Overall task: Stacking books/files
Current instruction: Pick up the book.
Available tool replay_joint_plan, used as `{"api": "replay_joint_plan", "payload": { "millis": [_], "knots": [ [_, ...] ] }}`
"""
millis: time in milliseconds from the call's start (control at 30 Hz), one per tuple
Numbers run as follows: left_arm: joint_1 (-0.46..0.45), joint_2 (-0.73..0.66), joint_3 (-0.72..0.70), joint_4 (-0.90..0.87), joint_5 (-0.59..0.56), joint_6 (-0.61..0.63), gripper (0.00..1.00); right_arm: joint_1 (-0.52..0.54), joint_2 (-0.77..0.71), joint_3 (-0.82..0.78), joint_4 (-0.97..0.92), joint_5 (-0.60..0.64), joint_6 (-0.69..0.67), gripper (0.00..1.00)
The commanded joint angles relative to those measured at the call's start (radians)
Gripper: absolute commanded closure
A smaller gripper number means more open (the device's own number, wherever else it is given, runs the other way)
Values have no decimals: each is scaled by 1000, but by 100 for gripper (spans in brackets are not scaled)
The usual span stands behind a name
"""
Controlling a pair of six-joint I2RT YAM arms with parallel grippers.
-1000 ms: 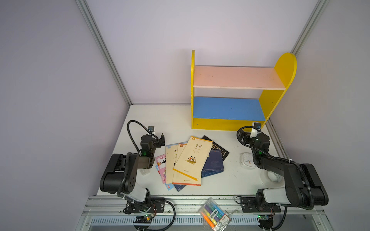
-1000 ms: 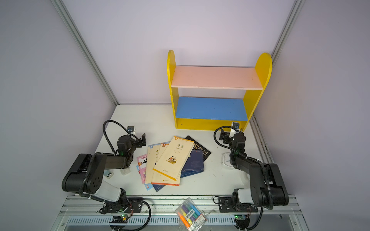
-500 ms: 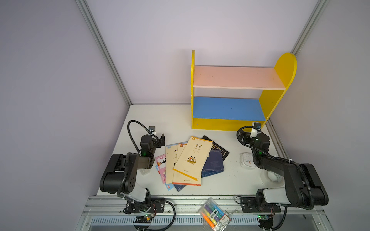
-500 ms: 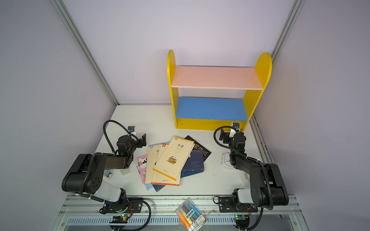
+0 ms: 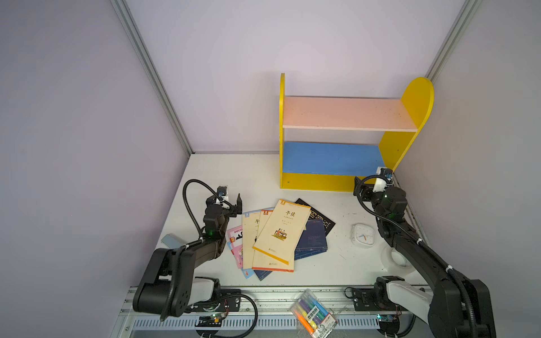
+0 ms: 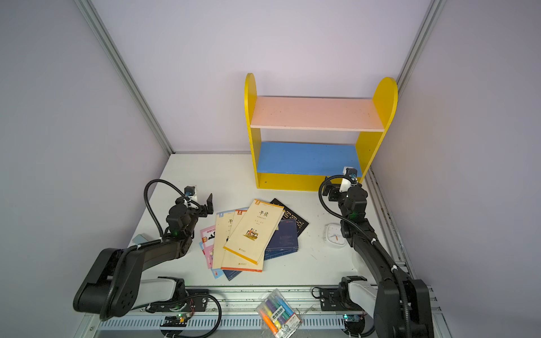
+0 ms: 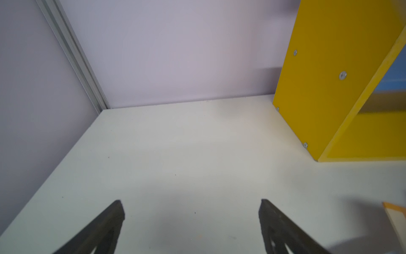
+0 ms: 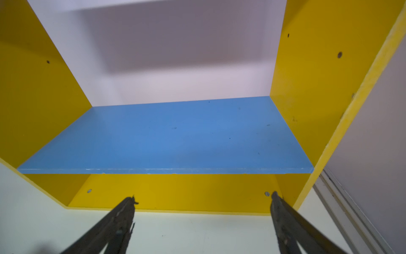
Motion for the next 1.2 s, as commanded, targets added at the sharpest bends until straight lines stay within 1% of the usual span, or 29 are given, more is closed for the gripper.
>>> {"api": "replay_joint_plan", "payload": {
  "millis": [0, 100, 167, 233, 300, 367, 500, 600, 667, 833, 967, 1000, 1100, 1167],
  "knots": [
    [-13, -100, 70, -255, -61, -98, 2, 3, -18, 78, -309, -93, 164, 2],
    [-34, -165, 138, -460, -119, -271, 2, 19, 9, 120, -376, -259, 239, 2],
    [-70, -194, 143, -511, -134, -344, 2, 57, 35, 140, -427, -300, 271, 2],
    [-119, -211, 146, -539, -144, -361, 2, 113, 54, 159, -492, -277, 286, 2],
    [-175, -214, 166, -596, -141, -386, 2, 179, 68, 157, -513, -261, 306, 2],
    [-230, -204, 176, -623, -132, -442, 2, 234, 74, 144, -508, -251, 337, 2],
    [-313, -162, 170, -604, -51, -545, 2, 332, 97, 108, -461, -263, 423, 2],
    [-371, -124, 179, -603, -45, -590, 2, 398, 120, 106, -481, -248, 452, 2],
    [-399, -101, 195, -613, -44, -593, 2, 434, 132, 98, -482, -251, 473, 2],
    [-452, -48, 243, -647, -33, -604, 2, 522, 165, 48, -422, -251, 533, 2],
    [-478, -17, 259, -699, -38, -633, 2, 565, 204, 15, -376, -242, 572, 0],
    [-482, -15, 257, -710, -38, -641, 2, 571, 214, 6, -355, -242, 582, 4],
    [-490, -15, 250, -733, -39, -678, 2, 580, 248, -20, -283, -248, 620, 8],
    [-493, -21, 239, -730, -37, -697, 2, 580, 277, -25, -246, -251, 642, 12]
  ]
}}
